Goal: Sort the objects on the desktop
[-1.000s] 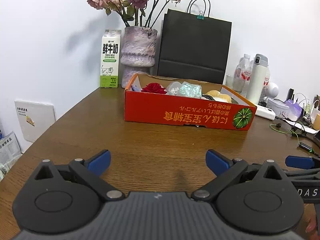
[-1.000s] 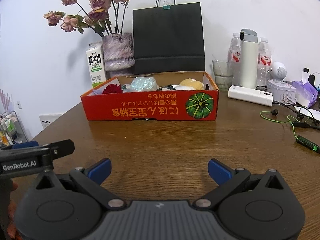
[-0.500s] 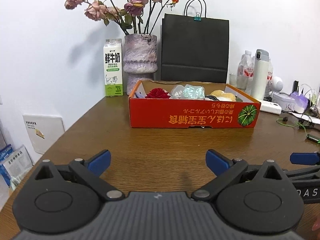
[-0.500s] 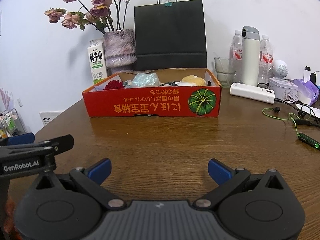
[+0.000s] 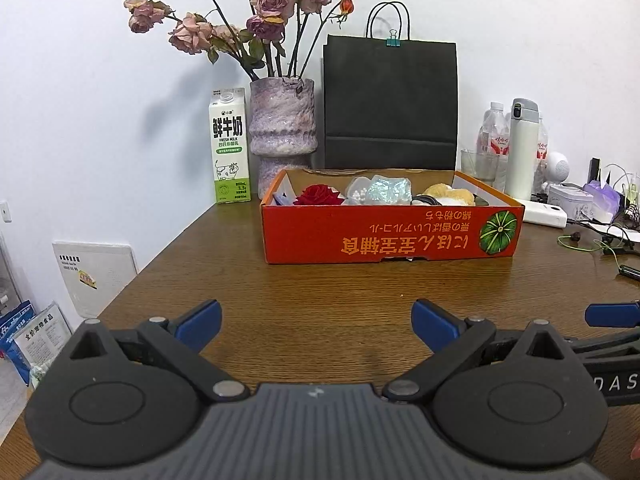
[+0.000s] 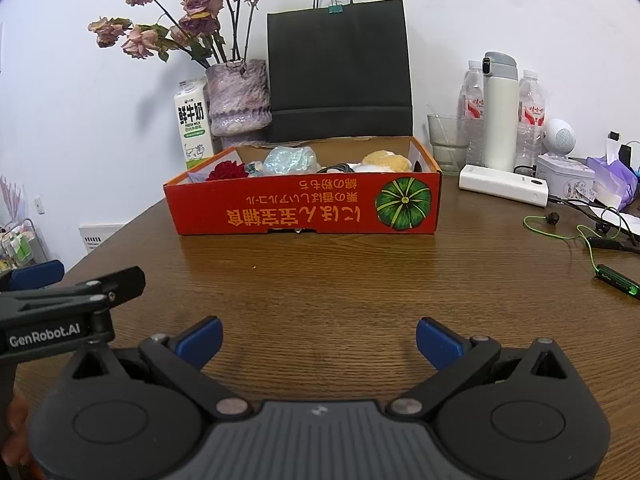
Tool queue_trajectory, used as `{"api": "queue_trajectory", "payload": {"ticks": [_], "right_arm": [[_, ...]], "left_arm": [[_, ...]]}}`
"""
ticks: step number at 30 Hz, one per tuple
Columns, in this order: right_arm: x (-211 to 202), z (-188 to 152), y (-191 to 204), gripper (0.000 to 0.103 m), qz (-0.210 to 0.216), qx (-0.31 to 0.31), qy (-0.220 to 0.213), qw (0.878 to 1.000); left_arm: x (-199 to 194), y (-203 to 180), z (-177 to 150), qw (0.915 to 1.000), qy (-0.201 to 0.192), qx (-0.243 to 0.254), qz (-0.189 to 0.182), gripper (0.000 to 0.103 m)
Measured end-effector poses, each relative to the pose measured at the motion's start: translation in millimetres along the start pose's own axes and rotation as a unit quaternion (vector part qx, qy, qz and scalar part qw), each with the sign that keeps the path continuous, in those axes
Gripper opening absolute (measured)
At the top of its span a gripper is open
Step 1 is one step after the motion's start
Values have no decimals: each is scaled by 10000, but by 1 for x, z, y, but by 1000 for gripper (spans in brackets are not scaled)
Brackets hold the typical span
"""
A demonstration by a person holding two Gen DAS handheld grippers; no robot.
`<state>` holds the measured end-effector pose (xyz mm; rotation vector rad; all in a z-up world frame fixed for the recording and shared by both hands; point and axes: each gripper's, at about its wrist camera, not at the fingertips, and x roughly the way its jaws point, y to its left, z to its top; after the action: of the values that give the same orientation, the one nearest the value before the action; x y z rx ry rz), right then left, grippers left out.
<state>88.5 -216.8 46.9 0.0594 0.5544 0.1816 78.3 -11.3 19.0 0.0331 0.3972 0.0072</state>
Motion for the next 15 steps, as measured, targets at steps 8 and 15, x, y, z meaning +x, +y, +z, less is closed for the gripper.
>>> {"api": "queue_trajectory", "payload": {"ticks": [8, 15], "right_arm": [[0, 0, 0, 103, -1, 1, 6, 10000], [0, 0, 0, 103, -10, -1, 6, 10000]], "left_arm": [[0, 0, 1, 10000, 10, 7, 0, 103], [0, 0, 1, 10000, -1, 6, 4, 103]]}}
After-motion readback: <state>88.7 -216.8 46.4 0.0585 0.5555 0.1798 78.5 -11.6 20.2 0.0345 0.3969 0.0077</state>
